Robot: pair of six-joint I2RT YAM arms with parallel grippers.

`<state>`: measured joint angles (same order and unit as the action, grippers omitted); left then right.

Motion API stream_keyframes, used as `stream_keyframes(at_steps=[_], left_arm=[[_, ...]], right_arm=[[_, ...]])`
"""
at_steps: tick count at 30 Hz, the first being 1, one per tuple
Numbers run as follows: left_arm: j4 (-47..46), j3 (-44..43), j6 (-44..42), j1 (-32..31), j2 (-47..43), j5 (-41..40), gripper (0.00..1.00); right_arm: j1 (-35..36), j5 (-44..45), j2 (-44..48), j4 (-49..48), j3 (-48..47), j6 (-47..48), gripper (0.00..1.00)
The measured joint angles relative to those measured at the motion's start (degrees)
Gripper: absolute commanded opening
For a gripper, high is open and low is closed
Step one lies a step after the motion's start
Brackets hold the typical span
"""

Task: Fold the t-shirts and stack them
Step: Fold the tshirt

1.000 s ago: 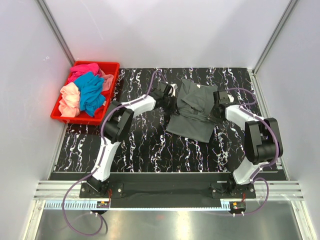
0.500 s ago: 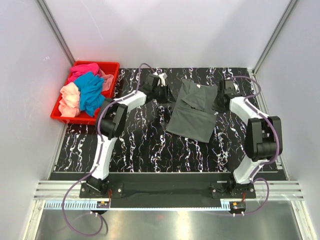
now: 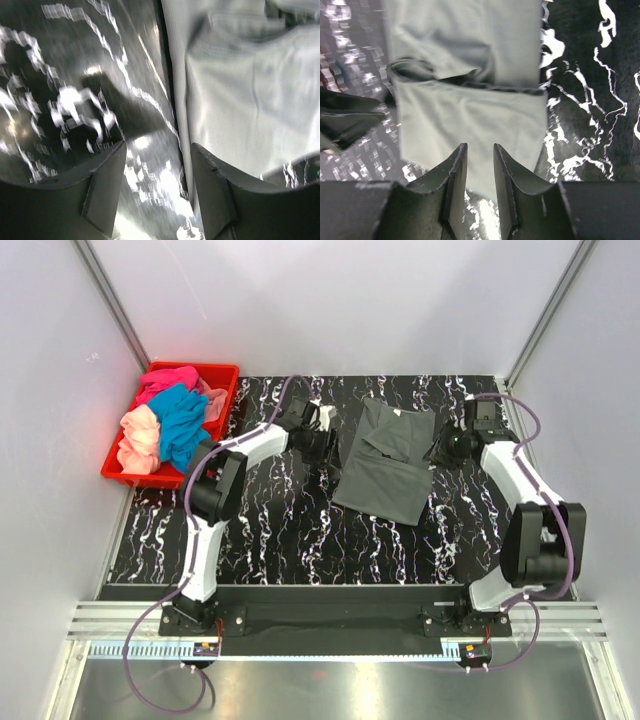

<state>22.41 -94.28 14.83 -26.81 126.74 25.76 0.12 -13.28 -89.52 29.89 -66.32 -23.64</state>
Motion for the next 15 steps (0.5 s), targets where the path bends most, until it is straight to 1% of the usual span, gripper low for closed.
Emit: stream_keyframes(at_steps=[7, 11, 14, 15], left_arm=[[0.1, 7.8, 0.3, 0.0, -5.1, 1.4, 0.62], [-1.2, 10.6, 0.8, -0.5, -6.5, 2.5, 0.63], [-1.8, 12.1, 1.2, -1.6, -7.4, 2.5, 0.63], [-2.2, 12.7, 1.4, -2.0, -7.8, 2.6, 0.63]], right_arm=[[0.0, -2.5, 9.0, 1.6, 2.0, 0.0, 0.36], [0.0, -3.3, 10.8, 1.9, 4.3, 0.0, 0.36], [0.0, -3.2, 10.7, 2.6, 4.9, 0.1, 0.41], [0.0, -2.9, 10.7, 2.5, 4.9, 0.1, 0.46]])
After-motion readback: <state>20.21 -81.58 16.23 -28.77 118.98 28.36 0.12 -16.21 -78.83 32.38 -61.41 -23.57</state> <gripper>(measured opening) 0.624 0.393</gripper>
